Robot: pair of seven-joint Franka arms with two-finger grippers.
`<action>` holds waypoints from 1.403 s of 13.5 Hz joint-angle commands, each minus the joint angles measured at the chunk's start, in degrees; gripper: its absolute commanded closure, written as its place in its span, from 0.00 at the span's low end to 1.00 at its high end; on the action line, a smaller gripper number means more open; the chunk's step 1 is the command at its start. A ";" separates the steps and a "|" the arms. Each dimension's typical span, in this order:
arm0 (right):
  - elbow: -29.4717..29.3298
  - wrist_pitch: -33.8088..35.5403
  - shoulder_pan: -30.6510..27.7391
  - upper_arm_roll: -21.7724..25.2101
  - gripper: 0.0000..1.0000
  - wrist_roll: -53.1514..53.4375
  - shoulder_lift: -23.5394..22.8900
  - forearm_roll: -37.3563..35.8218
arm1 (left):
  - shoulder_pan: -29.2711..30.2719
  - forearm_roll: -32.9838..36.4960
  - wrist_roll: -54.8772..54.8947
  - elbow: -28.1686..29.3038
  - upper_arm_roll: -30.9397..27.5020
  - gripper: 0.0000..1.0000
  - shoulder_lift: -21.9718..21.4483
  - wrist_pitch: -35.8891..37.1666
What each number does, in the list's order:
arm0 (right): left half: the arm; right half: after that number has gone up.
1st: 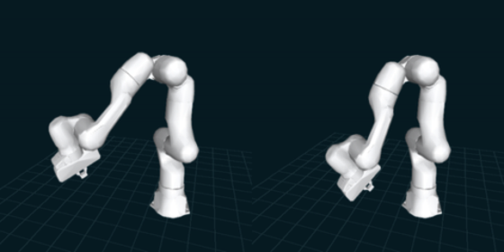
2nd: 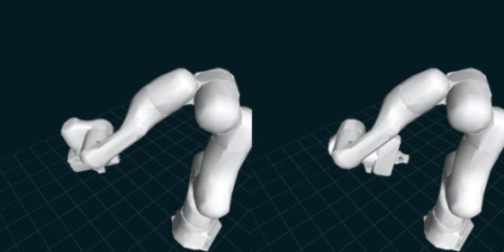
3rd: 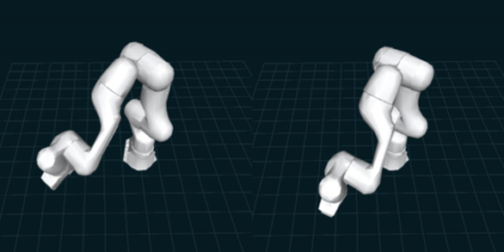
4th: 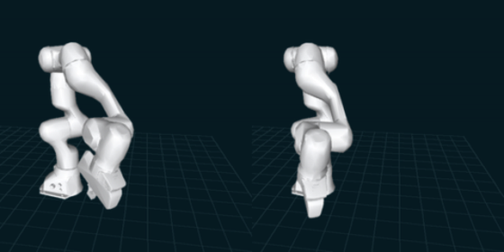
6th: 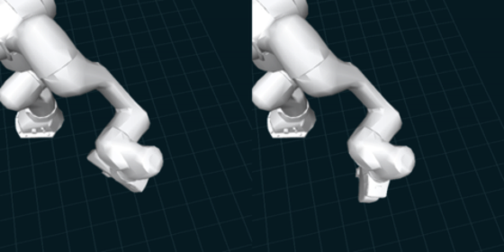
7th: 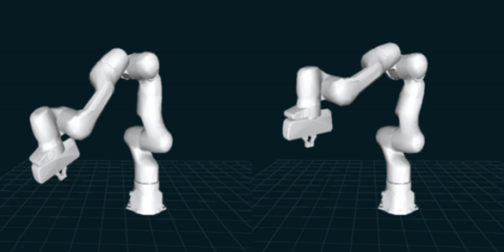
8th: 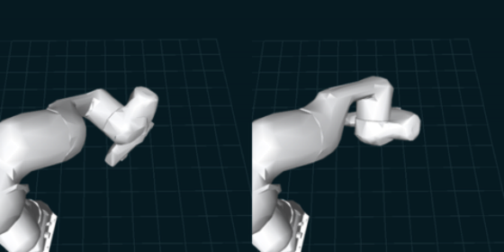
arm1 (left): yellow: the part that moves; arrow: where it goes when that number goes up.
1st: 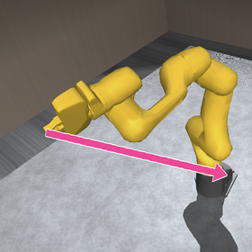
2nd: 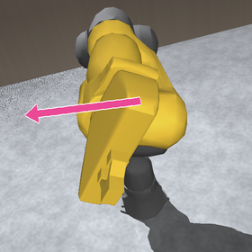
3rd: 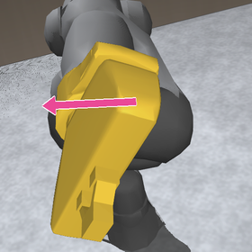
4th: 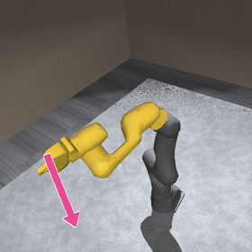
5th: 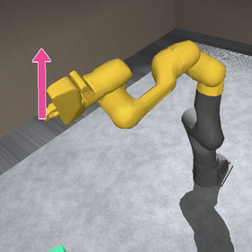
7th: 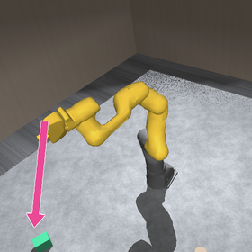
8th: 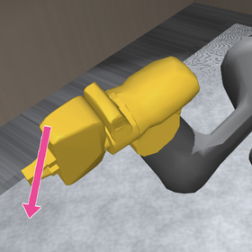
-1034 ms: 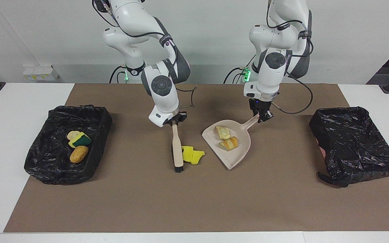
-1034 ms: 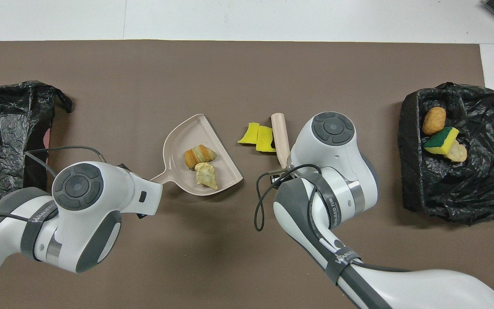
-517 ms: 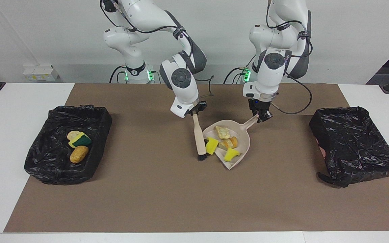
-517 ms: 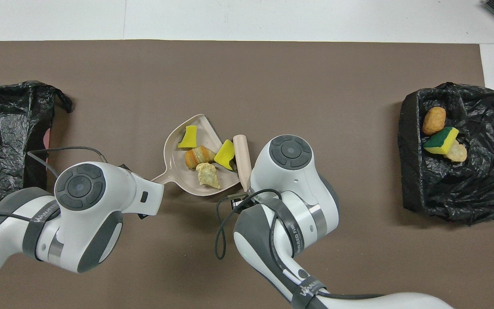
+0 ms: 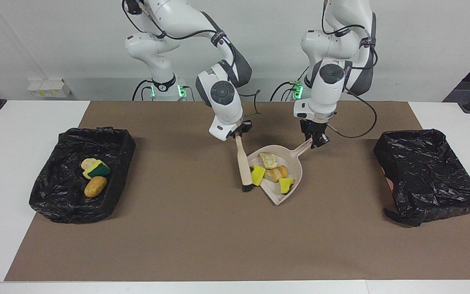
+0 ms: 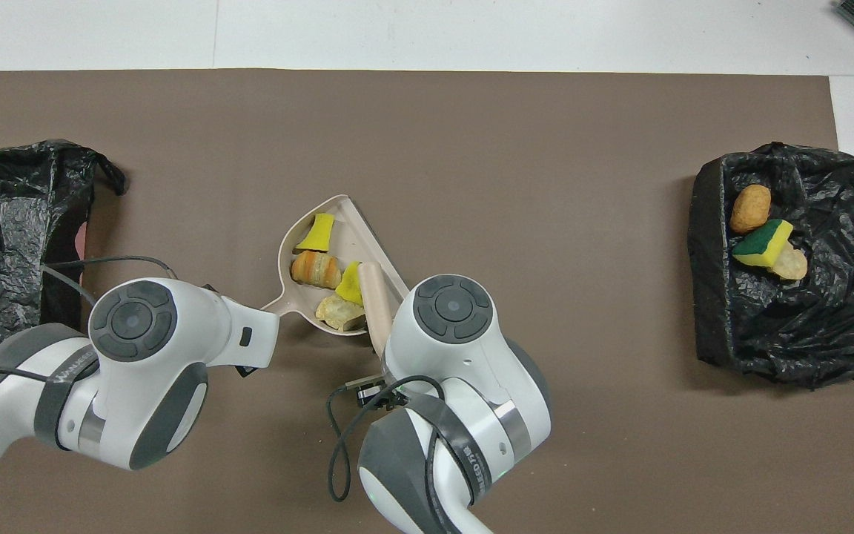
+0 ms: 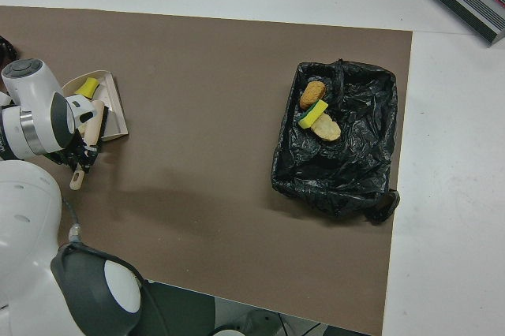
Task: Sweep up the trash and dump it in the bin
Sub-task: 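Carry the loaded dustpan with the left gripper over the nearer bin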
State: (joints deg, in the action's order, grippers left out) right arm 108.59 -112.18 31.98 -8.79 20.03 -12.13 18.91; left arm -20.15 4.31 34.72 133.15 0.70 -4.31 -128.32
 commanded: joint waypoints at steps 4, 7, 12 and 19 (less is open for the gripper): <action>0.84 2.67 -1.30 0.00 1.00 -0.61 4.93 0.51 | 4.15 -4.21 -1.41 0.18 -0.26 1.00 -1.75 2.29; 0.66 2.50 -0.87 0.00 1.00 -0.26 5.01 0.33 | 4.68 -5.54 -1.41 0.01 -0.43 1.00 -2.10 2.81; -1.01 2.31 -0.33 0.09 1.00 0.36 6.23 0.25 | 6.44 -9.85 -1.33 -0.17 -0.96 1.00 -2.98 5.00; 1.96 4.60 0.28 -0.09 1.00 7.99 12.21 -2.74 | 13.02 -10.63 -1.41 -4.56 -0.96 1.00 -3.16 11.07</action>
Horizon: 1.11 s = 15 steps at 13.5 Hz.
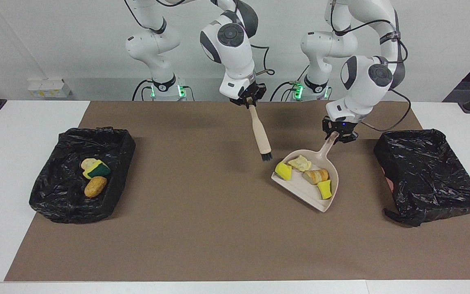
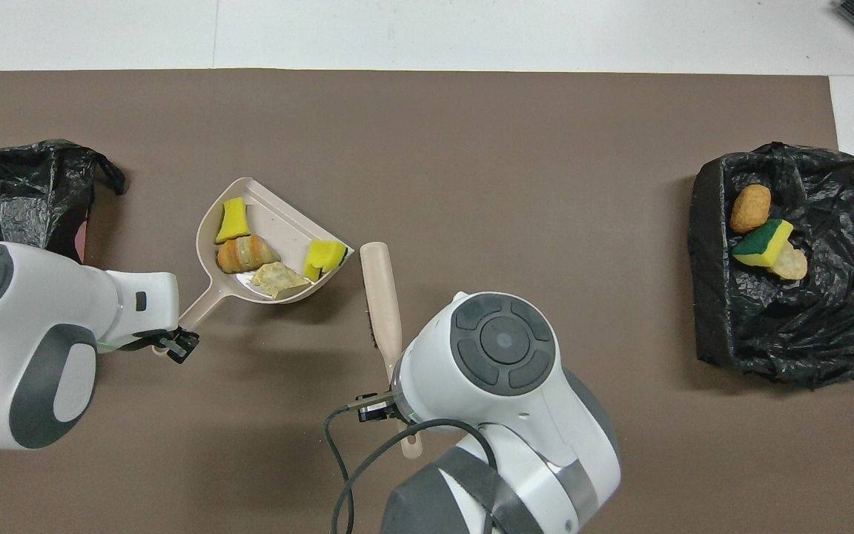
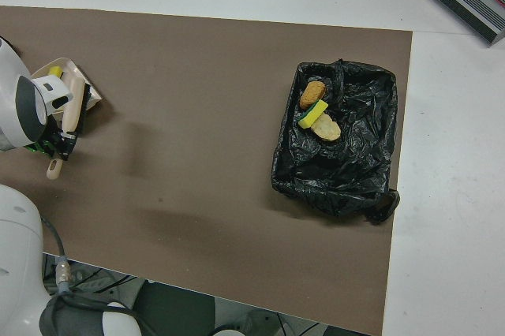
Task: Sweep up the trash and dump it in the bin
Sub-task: 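Carry the loaded dustpan with the left gripper over the nearer bin, then tip the dustpan with the left gripper to dump the scraps into the bin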
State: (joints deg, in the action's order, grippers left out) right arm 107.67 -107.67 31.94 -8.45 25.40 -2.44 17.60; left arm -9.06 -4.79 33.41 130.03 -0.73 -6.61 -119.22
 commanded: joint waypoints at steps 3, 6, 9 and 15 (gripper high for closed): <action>8.94 -0.78 2.67 -0.69 1.00 5.26 6.38 -1.34 | 5.10 -1.54 -0.80 -5.12 0.47 1.00 -2.79 6.44; 12.20 -3.40 10.04 -0.69 1.00 17.45 5.69 -1.60 | 9.48 -1.45 -3.97 -11.10 -0.32 1.00 -3.06 13.03; 16.42 -10.88 16.82 -0.69 1.00 25.72 4.64 -2.39 | 16.86 -1.28 -2.39 -15.32 -0.32 1.00 -2.89 15.25; 18.71 -15.02 20.97 -0.69 1.00 31.20 1.03 -7.66 | 30.05 4.59 10.24 -17.09 -0.32 1.00 -2.18 11.75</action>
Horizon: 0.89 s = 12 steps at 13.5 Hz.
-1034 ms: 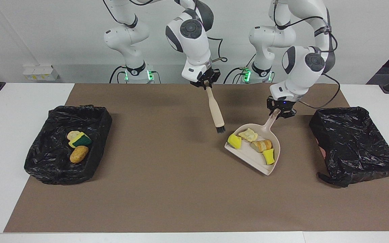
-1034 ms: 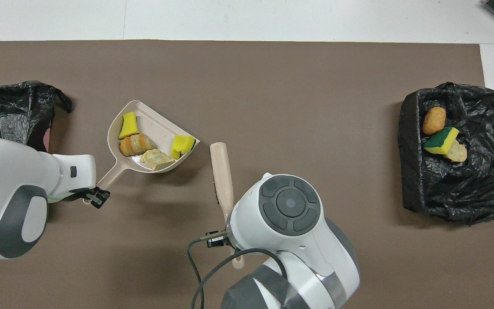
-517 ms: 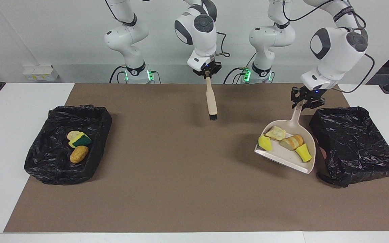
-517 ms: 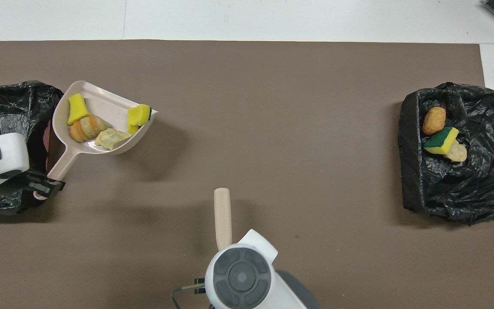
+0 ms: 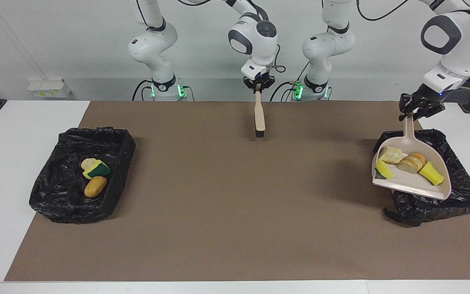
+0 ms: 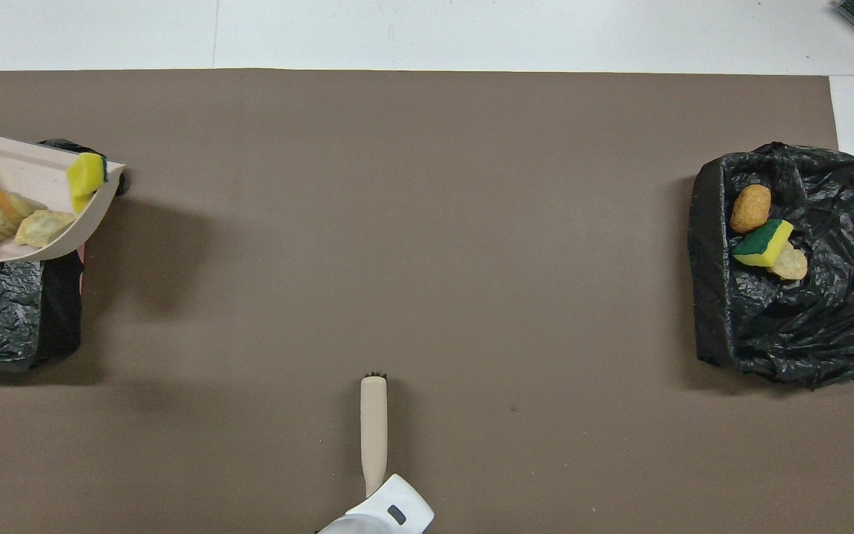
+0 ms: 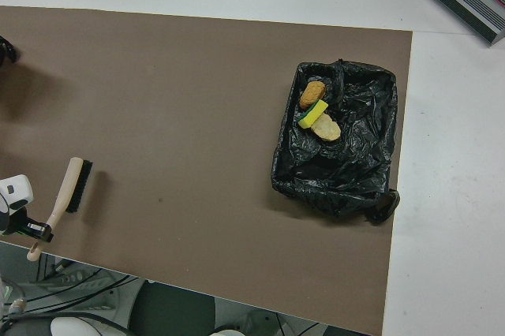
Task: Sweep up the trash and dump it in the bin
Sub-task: 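Tip the dustpan with the left gripper to dump the scraps into the bin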
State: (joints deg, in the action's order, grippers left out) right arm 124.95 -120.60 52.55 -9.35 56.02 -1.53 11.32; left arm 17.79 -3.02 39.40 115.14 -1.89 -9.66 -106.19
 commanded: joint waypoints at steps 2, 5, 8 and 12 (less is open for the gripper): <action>1.78 -1.74 -0.08 0.21 1.00 -1.51 -0.23 -1.39 | 7.58 7.31 11.37 -3.08 0.84 1.00 2.18 -3.84; 1.96 -2.71 -0.08 0.21 1.00 -2.32 -1.72 -0.60 | 11.38 15.20 18.94 -9.04 0.84 1.00 6.04 -5.52; 1.79 -2.62 -0.34 0.21 0.90 -2.49 -1.90 -0.51 | 10.43 28.38 22.30 -10.99 0.92 1.00 9.39 -7.54; 1.26 -2.71 -1.05 0.21 0.61 -2.67 -2.52 -0.42 | 7.00 38.76 24.48 -10.99 1.36 1.00 10.19 -6.14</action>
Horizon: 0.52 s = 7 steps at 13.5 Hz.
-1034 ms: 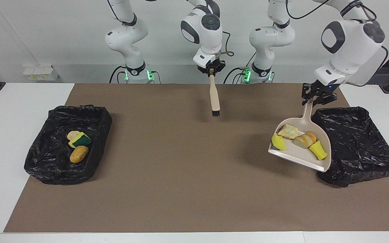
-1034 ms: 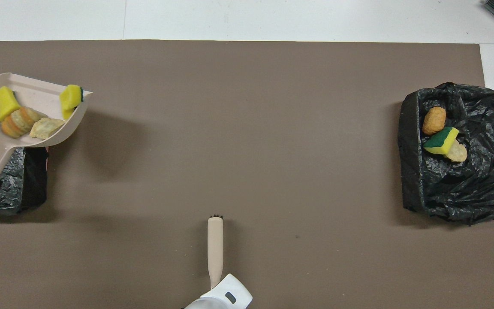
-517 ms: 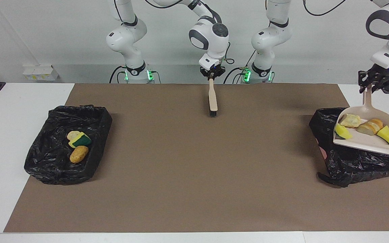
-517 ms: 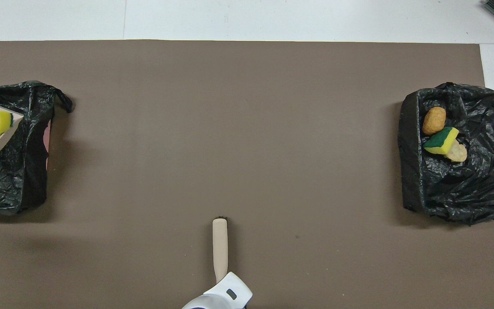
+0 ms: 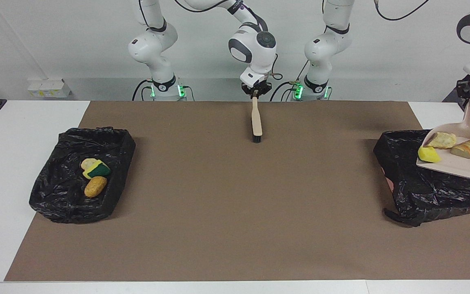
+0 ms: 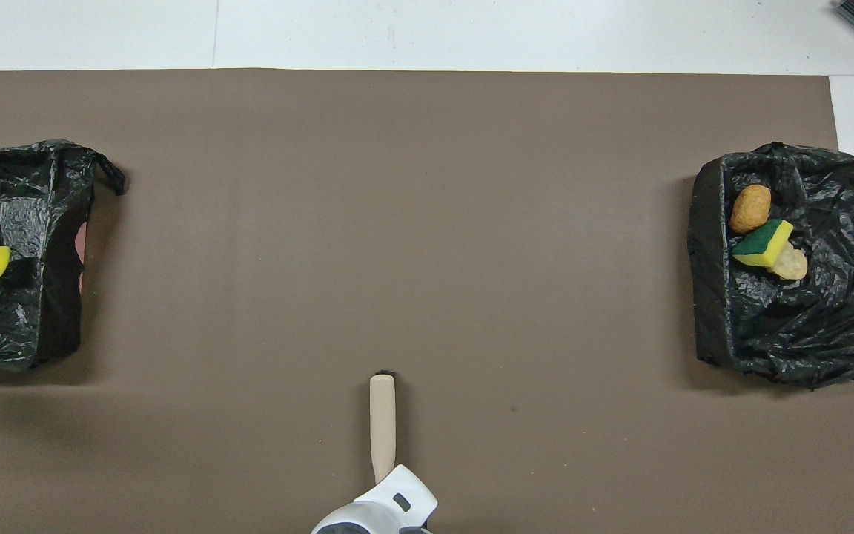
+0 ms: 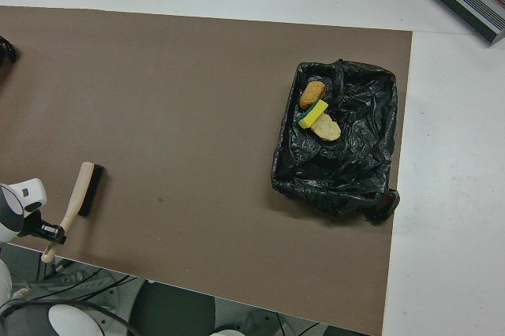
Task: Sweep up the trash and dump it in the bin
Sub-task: 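Tip the dustpan with the left gripper to dump the scraps into the bin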
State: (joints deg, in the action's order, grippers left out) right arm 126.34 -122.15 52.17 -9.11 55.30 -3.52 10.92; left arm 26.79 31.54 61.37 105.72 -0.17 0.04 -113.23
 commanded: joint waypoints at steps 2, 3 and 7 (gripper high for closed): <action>-0.21 -1.16 -0.66 -0.04 0.61 -1.86 -0.52 -0.03 | -4.27 9.75 3.94 -1.66 -0.26 1.00 0.40 1.61; -0.48 -1.16 -0.66 -0.04 0.54 -1.78 -0.61 0.06 | -5.07 11.94 4.02 -1.75 -0.18 1.00 0.48 2.22; -2.23 -0.28 -3.46 0.05 0.54 -1.77 0.70 -0.03 | -7.54 20.21 10.33 -5.25 -0.09 1.00 1.45 4.16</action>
State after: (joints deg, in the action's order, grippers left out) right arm 125.03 -122.20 51.28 -8.89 55.29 -3.59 10.92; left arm 20.46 48.54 67.48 104.11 0.34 0.35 -111.27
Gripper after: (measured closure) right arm 0.542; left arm 0.678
